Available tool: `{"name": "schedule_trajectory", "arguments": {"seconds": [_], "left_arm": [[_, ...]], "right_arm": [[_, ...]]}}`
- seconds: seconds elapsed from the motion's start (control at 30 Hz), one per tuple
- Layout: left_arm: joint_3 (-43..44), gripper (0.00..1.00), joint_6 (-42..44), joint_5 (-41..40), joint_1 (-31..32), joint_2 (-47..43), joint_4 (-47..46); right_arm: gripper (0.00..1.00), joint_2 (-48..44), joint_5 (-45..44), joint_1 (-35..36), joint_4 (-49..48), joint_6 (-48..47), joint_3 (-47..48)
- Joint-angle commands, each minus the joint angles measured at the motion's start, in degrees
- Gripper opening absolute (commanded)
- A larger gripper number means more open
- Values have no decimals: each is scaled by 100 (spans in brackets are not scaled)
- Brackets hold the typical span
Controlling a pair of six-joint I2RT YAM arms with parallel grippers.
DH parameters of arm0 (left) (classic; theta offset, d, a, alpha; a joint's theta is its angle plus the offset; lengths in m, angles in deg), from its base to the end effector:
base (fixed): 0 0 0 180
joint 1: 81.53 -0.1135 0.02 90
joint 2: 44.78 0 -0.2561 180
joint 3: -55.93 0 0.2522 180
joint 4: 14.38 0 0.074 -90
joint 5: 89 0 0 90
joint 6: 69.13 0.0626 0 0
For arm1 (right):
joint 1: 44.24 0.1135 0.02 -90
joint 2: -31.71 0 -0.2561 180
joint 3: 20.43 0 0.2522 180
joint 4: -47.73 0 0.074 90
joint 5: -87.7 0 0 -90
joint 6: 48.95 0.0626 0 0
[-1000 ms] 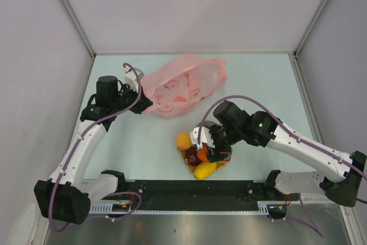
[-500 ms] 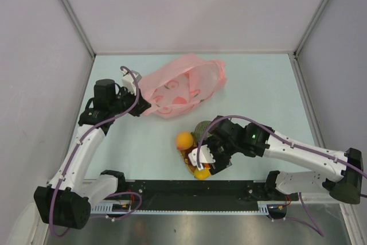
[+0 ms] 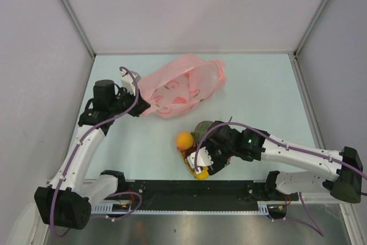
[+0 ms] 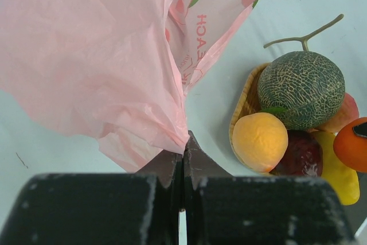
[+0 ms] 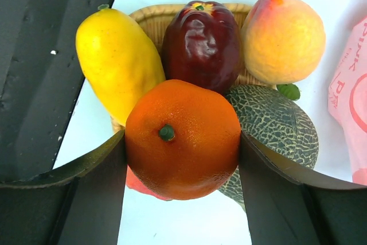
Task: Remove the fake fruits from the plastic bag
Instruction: Place the fake fruit on the plate.
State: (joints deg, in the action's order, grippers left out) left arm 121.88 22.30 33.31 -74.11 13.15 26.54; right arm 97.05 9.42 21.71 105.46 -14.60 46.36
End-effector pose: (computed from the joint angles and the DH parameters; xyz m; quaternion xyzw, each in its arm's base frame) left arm 0.2340 -0.0642 0.2968 0.1977 0.8309 -0.2681 0.4457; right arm 0.0863 0.2247 0.2401 -0.8455 0.4386 0.1232 0.2786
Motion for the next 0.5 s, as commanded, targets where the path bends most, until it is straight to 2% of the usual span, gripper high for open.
{"name": "schedule_trajectory", "arguments": {"seconds": [0.0,0.23,0.47], "left_arm": [[-68,0,-99,187,-65,-168,-220],[-94,0,-99,205,-57,-151,-264],[-103,0,-108,214,-65,-124,-290]], "right_arm": [[22,-74,-162,49,-301,-68,-109],[25,-101,-206,75,-310,-94,-232],[33,-109,-267,76,-406,-68,-311]]}}
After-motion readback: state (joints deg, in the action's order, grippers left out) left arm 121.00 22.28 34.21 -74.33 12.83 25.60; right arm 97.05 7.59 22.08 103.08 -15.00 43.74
